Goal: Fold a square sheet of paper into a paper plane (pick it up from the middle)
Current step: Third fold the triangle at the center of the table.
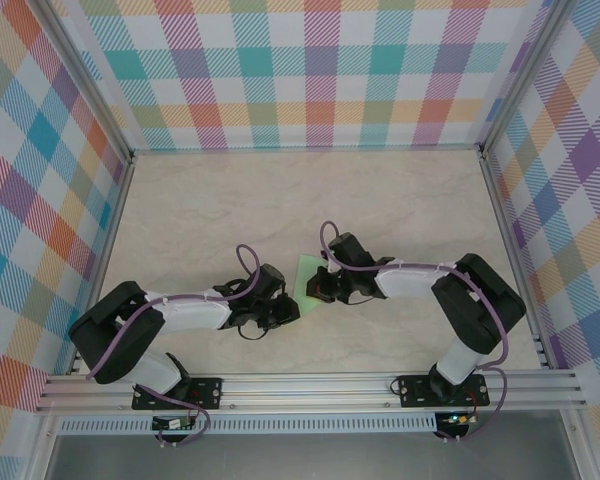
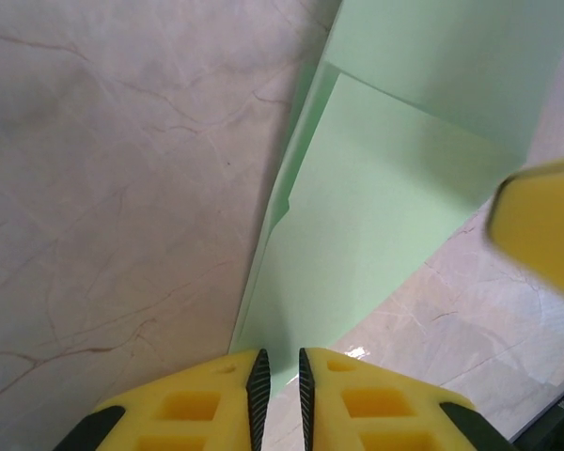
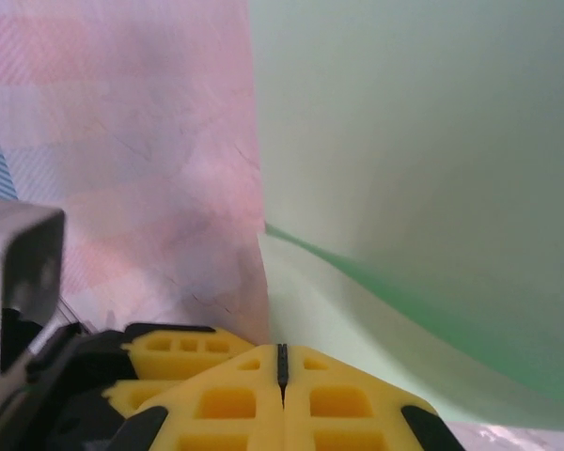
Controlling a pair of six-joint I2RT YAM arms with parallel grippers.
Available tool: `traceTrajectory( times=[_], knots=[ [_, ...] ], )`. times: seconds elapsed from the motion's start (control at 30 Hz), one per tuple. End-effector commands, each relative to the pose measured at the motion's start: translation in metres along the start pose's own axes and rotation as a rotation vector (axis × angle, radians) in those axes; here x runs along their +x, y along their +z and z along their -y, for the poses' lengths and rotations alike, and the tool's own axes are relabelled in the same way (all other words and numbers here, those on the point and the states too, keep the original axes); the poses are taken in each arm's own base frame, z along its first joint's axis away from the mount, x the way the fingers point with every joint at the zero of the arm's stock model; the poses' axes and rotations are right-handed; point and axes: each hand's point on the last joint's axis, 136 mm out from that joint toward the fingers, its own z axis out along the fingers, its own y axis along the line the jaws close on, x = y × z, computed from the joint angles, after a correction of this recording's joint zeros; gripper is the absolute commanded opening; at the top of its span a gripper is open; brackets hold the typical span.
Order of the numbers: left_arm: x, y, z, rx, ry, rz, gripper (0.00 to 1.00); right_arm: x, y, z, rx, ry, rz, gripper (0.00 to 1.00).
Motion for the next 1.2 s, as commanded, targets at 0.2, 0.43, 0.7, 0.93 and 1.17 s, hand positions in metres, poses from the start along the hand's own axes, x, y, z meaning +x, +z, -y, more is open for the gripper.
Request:
traceTrajectory(
  times=[0.2, 0.43, 0.7, 0.93, 1.17],
  knots=[
    [0.02, 0.008, -0.049, -0.176, -0.037, -0.07, 0.19, 0.025, 0.03, 0.02, 0.028, 0.036, -0.03, 0.02],
    [0.022, 0.009, -0.053, -0.191, -0.038, -0.073, 0.18, 0.021, 0.026, 0.053, 0.096, 0.048, 0.033, 0.02],
    [0.024, 0.011, -0.056, -0.197, -0.039, -0.081, 0.18, 0.002, 0.006, 0.053, 0.055, 0.012, 0.134, 0.04],
    [0.026, 0.015, -0.058, -0.196, -0.046, -0.094, 0.17, -0.02, -0.011, 0.059, 0.007, 0.008, 0.23, 0.06],
    [0.027, 0.014, -0.056, -0.191, -0.039, -0.098, 0.17, -0.037, -0.026, 0.073, -0.024, 0.046, 0.316, 0.08]
  ],
)
